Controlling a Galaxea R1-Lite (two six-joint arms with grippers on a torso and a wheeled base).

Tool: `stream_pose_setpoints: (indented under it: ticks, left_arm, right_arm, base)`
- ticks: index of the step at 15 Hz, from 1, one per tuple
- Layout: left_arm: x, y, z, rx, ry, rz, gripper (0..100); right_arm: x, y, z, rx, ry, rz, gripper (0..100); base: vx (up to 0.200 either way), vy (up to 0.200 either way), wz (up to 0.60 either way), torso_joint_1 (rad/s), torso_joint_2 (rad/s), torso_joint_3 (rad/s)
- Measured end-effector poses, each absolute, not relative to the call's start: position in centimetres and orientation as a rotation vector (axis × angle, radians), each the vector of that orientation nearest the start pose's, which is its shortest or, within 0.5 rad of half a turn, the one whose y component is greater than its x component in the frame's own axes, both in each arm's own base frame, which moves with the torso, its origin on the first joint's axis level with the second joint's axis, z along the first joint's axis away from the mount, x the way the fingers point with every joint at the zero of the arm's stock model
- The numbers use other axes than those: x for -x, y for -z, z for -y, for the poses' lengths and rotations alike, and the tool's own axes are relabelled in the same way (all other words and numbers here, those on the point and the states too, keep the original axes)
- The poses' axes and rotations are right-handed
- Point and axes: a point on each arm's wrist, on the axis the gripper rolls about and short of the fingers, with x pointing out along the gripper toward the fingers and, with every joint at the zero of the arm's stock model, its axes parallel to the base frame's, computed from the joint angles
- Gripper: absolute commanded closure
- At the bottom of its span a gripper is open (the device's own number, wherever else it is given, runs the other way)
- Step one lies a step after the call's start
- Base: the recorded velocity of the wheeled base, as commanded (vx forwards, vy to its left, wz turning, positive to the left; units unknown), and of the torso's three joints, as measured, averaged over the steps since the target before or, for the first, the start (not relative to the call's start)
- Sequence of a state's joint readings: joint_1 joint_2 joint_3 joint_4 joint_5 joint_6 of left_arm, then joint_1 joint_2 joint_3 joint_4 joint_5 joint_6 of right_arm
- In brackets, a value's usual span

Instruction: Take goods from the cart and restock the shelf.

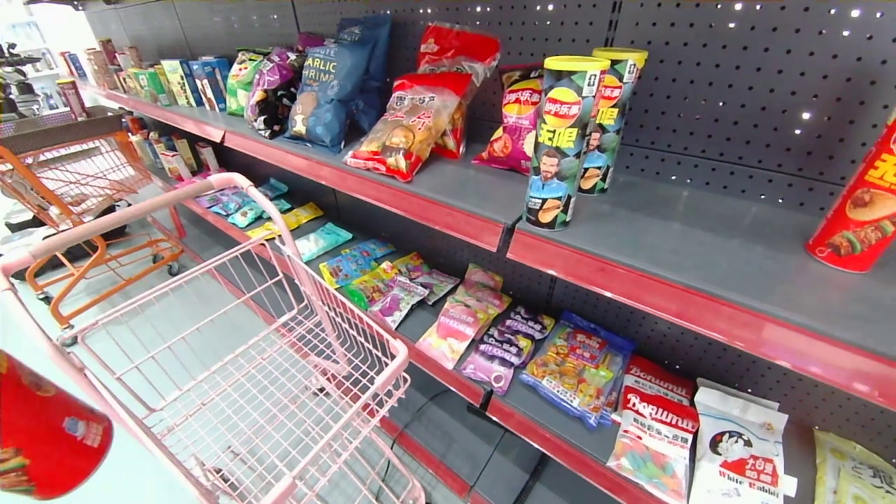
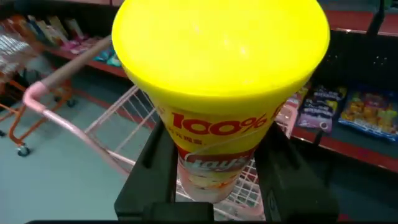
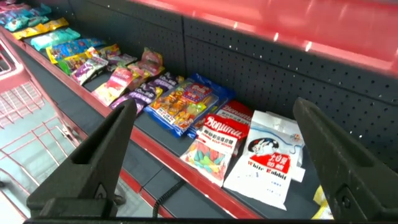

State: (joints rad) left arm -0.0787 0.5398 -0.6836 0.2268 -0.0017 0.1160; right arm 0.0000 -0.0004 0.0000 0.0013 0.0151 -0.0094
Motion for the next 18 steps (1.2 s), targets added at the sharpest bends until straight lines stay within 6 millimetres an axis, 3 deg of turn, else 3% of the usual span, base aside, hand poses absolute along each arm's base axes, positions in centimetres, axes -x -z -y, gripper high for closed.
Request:
stream_pose_setpoints:
  ticks: [4, 9, 18]
  left_arm:
    - [0.8, -24.5, -0.1, -0.164, 0.072, -0.013, 100]
    - [1.2, -24.6, -0.1, -0.19, 0.071, 0.004, 100]
    - [1.4, -23.9, -0.1, -0.196, 0.063, 0.002, 100]
  right_arm:
    - [2.3, -7.5, 0.0, 0.009, -0.015, -0.001, 0]
    - [2.3, -7.5, 0.0, 0.008, -0.015, -0.001, 0]
    - [2.3, -7.5, 0.0, 0.007, -0.015, -0.001, 0]
  base:
    - [0.0, 0.0, 0.0, 0.215, -0.56, -0.36]
    - [0.0, 0.0, 0.0, 0.223, -0.55, -0.32]
    - [0.0, 0.0, -0.6, 0.017, -0.03, -0.02]
